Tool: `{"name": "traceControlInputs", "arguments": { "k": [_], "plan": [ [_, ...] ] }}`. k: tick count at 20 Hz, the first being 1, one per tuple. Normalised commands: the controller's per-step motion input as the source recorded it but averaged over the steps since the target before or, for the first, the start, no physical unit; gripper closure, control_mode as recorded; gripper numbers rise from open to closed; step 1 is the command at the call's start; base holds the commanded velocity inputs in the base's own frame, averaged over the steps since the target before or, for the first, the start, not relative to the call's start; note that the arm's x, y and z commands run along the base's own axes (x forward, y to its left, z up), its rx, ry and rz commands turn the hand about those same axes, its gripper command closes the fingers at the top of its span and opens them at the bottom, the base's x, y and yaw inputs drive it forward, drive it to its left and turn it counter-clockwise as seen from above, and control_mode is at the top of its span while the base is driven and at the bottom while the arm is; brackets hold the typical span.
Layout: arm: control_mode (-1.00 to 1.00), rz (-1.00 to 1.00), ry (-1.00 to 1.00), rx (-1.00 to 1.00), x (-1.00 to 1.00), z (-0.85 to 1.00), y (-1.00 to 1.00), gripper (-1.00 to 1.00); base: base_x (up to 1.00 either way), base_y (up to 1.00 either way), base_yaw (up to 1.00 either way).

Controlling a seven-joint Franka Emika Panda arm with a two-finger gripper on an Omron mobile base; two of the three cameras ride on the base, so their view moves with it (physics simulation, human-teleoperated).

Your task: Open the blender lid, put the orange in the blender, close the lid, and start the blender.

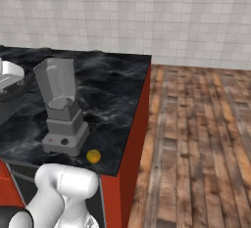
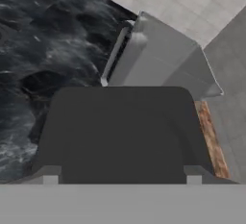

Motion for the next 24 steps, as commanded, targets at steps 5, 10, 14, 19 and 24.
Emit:
{"name": "traceControlInputs", "arguments": {
  "k": [5, 10, 14, 19, 24],
  "plan": [
    [-1.0, 0.06, 0.29, 0.0, 0.33, -1.0, 1.0, 1.0, 0.0, 0.0, 0.0],
    [-1.0, 0.0, 0.09, 0.0, 0.46, -1.0, 0.84, 1.0, 0.0, 0.0, 0.0],
    [-1.0, -0.04, 0.13, 0.0, 0.55, -0.99, 0.56, 1.0, 0.0, 0.0, 0.0],
    [-1.0, 0.0, 0.24, -0.03, 0.45, -0.81, 0.33, 1.0, 0.0, 0.0, 0.0],
    [-1.0, 0.0, 0.13, 0.0, 0.51, -0.72, 0.19, 1.0, 0.0, 0.0, 0.0]
  ]
}}
